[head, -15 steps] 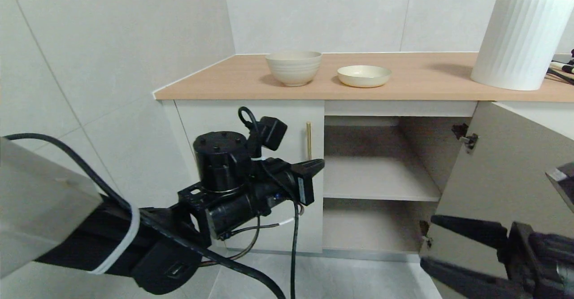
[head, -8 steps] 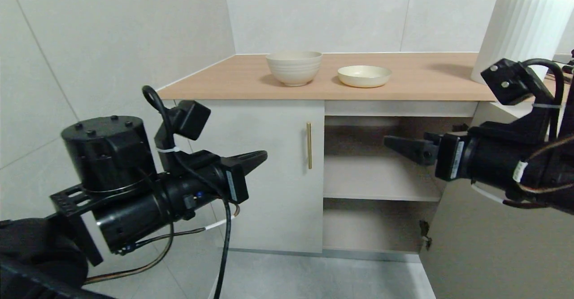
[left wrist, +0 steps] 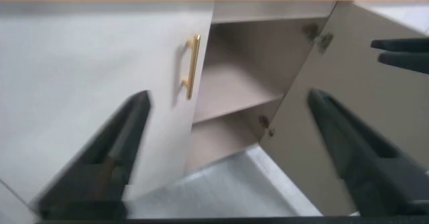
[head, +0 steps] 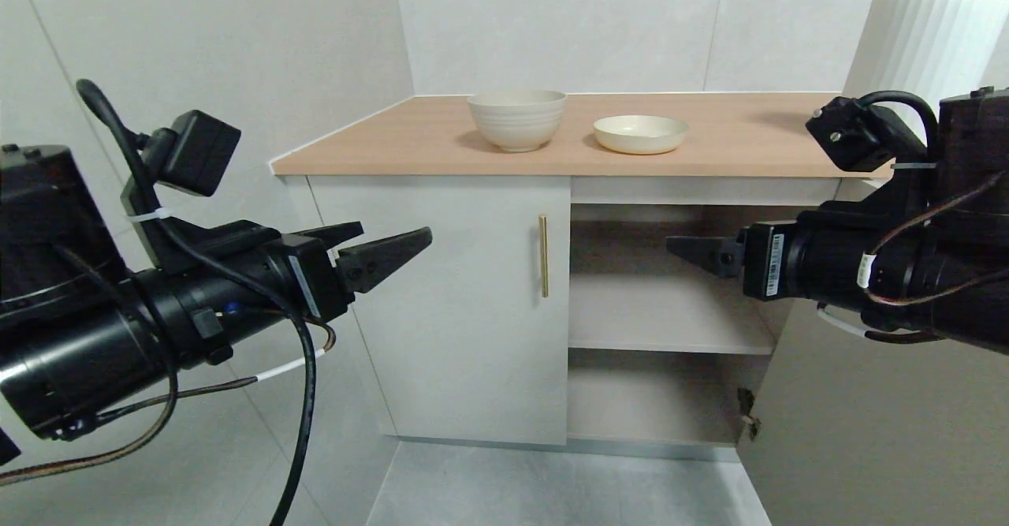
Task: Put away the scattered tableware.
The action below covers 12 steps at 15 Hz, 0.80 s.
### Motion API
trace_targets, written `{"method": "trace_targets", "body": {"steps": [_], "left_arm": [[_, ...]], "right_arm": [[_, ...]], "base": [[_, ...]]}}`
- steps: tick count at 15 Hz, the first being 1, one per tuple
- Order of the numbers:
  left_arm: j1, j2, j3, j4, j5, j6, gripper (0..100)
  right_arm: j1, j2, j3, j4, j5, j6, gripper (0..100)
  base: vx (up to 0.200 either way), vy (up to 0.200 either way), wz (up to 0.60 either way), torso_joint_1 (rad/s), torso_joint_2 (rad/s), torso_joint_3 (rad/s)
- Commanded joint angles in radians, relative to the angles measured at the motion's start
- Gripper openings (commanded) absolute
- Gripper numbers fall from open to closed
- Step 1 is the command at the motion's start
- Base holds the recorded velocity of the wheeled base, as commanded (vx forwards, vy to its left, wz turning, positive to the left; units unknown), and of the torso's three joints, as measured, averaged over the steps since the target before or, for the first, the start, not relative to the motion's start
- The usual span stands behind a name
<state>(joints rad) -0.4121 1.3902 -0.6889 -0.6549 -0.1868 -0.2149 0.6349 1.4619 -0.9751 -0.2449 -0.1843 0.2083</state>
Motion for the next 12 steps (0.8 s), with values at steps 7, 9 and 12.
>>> {"method": "trace_targets", "body": {"steps": [7, 9, 12], "left_arm": [[-0.022, -0.031, -0.011, 0.001, 0.000, 0.005, 100], [-0.022, -0.031, -0.011, 0.003, 0.000, 0.005, 100], [-0.022, -0.027, -0.017, 0.003, 0.000, 0.003, 100]], "right_arm": [[0.000, -0.114, -0.034, 0.116, -0.006, 0.003, 100], [0.000, -0.114, -0.033, 0.116, -0.006, 0.003, 100], [0.000, -0.130, -0.028, 0.113, 0.003, 0.006, 100]], "base": [[0.029, 0.000, 0.00, 0.001, 0.00, 0.000], [0.200, 0.000, 0.00, -0.002, 0.00, 0.002], [0.200, 0.000, 0.00, 0.009, 0.00, 0.002]]}}
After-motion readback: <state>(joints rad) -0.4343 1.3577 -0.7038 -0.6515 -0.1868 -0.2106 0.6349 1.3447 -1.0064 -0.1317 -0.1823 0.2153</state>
